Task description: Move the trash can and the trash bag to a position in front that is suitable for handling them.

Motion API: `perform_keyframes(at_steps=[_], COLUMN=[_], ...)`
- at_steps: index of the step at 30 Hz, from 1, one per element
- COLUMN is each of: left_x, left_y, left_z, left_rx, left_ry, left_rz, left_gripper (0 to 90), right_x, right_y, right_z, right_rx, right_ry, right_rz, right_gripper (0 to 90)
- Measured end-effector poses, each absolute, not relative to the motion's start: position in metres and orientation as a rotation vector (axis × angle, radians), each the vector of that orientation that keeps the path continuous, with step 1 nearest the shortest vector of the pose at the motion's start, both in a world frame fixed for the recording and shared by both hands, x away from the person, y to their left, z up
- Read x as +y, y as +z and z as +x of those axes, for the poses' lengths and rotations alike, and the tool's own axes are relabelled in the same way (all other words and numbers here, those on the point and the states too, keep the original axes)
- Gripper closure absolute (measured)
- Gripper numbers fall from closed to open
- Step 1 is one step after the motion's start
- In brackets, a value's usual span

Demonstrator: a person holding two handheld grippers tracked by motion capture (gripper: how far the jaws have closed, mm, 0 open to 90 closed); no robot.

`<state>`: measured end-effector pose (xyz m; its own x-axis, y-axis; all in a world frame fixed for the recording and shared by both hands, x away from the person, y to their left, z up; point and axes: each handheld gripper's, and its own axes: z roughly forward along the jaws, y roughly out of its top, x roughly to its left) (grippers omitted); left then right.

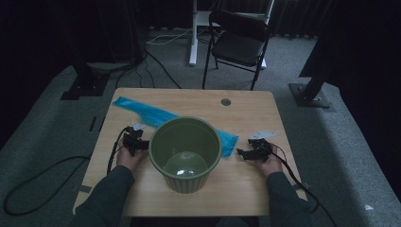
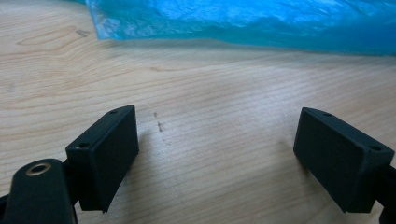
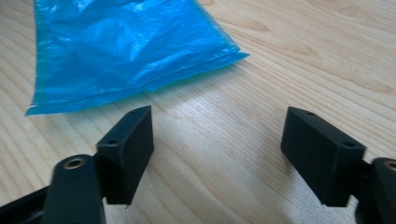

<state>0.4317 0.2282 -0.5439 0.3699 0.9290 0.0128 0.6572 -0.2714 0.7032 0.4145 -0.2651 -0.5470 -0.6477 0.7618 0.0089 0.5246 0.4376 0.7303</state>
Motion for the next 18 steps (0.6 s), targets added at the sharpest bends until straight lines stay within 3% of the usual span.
perform_keyframes(at_steps=[5, 6, 7, 8, 13, 18], left_x=[0.228, 0.228, 0.228, 0.228, 0.229, 0.234], left_y=[-0.543, -0.543, -0.543, -0.542, -0.540, -0.536], left_z=[0.430, 0.430, 0.430, 0.430, 0.429, 0.426], left_rx=[1.333, 1.326, 1.324, 1.327, 1.326, 1.326], left_ry=[0.558, 0.552, 0.550, 0.546, 0.540, 0.529], left_rz=[2.050, 2.056, 2.059, 2.063, 2.072, 2.079], left_gripper=[13.6, 13.6, 13.6, 13.7, 16.3, 39.3], right_x=[-0.263, -0.263, -0.263, -0.262, -0.262, -0.260], right_y=[-0.544, -0.544, -0.539, -0.536, -0.530, -0.522], right_z=[0.412, 0.412, 0.410, 0.410, 0.405, 0.401], right_rx=[2.402, 2.402, 2.427, 2.442, 2.461, 2.476], right_ry=[1.012, 1.012, 0.971, 0.943, 0.900, 0.958], right_rz=[1.091, 1.091, 1.101, 1.112, 1.087, 1.052], right_gripper=[34.0, 36.7, 48.6, 52.9, 59.4, 60.2])
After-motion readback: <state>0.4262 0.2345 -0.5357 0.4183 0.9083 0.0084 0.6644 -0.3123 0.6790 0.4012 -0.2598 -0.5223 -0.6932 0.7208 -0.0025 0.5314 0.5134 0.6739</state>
